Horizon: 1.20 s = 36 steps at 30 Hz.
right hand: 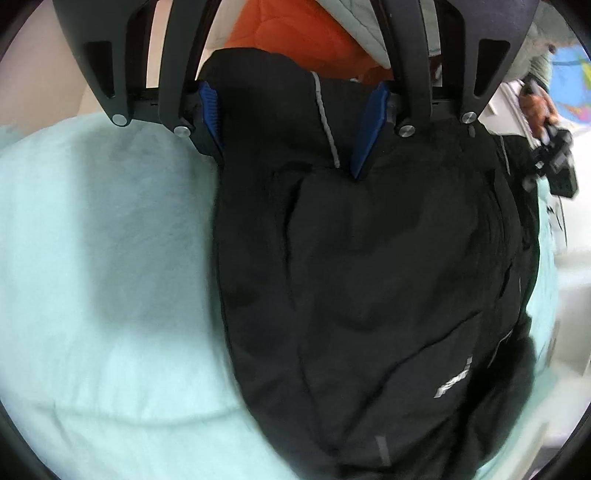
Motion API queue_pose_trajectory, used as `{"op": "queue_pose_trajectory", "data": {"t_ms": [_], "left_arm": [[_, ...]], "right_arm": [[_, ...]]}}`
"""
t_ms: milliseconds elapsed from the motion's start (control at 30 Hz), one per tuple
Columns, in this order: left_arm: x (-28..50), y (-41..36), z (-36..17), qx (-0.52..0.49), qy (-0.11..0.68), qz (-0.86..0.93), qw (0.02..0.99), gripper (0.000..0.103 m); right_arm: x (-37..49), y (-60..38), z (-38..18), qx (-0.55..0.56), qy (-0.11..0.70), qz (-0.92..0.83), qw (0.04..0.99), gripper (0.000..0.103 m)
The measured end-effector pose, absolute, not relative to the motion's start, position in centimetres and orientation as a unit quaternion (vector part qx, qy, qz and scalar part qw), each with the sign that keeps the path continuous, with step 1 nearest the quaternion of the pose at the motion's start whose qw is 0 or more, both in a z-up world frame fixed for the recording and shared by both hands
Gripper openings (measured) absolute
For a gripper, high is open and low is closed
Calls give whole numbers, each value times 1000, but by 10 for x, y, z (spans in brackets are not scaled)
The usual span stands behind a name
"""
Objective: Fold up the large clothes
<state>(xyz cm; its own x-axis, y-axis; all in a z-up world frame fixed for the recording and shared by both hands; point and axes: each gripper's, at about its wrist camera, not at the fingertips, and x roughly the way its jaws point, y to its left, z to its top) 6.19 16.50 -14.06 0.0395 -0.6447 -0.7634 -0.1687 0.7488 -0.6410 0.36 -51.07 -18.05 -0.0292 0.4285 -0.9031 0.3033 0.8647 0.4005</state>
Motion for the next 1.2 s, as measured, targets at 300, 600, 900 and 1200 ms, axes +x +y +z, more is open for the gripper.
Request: {"op": "queue_pose_trajectory", "data": {"t_ms": [300, 600, 900, 1200], "left_arm": [[65, 164, -121, -303, 666, -230, 641, 28], [65, 157, -126, -298, 685, -210, 631, 20], [122, 168, -26, -376, 551, -259, 698, 16], [188, 185, 38, -380, 494, -254, 740, 16]], "right_arm": [[-4, -500, -146, 228, 680, 76, 693, 34], [5, -499, -155, 254, 682, 78, 682, 20], [42, -505, -69, 261, 597, 103, 751, 19], [120, -552, 6, 325, 509, 120, 788, 19]]}}
